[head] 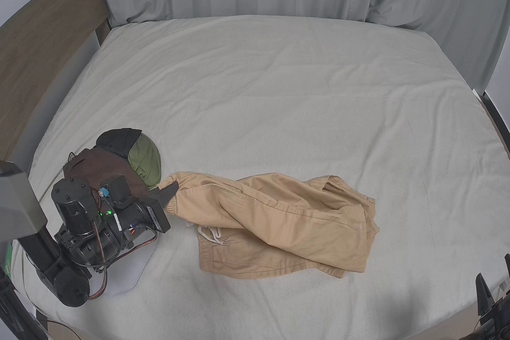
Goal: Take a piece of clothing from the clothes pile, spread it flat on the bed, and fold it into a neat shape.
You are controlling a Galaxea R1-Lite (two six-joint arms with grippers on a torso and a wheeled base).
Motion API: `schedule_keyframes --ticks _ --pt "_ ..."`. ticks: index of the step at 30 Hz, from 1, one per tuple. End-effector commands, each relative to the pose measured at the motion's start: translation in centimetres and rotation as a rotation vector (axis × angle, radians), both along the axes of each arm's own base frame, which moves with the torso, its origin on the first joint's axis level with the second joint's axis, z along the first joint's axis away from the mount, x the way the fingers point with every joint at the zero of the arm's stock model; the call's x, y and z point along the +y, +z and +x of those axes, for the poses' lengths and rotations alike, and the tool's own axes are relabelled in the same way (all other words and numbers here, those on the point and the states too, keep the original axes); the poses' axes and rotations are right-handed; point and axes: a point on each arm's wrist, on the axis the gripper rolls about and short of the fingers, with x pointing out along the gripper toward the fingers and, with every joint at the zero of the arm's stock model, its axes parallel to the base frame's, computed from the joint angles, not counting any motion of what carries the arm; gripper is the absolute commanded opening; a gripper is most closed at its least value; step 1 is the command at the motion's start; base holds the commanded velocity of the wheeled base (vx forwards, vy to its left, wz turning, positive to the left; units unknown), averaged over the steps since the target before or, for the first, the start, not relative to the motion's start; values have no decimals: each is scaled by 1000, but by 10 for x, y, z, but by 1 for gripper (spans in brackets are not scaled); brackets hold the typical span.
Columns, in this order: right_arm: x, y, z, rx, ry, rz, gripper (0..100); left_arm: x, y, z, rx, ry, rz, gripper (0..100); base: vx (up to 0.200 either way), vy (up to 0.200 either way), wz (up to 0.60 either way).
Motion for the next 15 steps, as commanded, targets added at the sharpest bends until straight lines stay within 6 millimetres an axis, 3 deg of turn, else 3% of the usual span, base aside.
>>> schedule_keyframes --ticks 1,13,15 --pt "0 -5 0 2 2 -3 100 0 -2 0 9 1 3 0 0 0 0" --pt "0 -5 0 0 19 -21 100 2 -7 -6 37 3 13 0 0 0 0" --pt "1 2 -1 -42 18 -26 100 2 -6 -6 35 3 13 0 0 0 0"
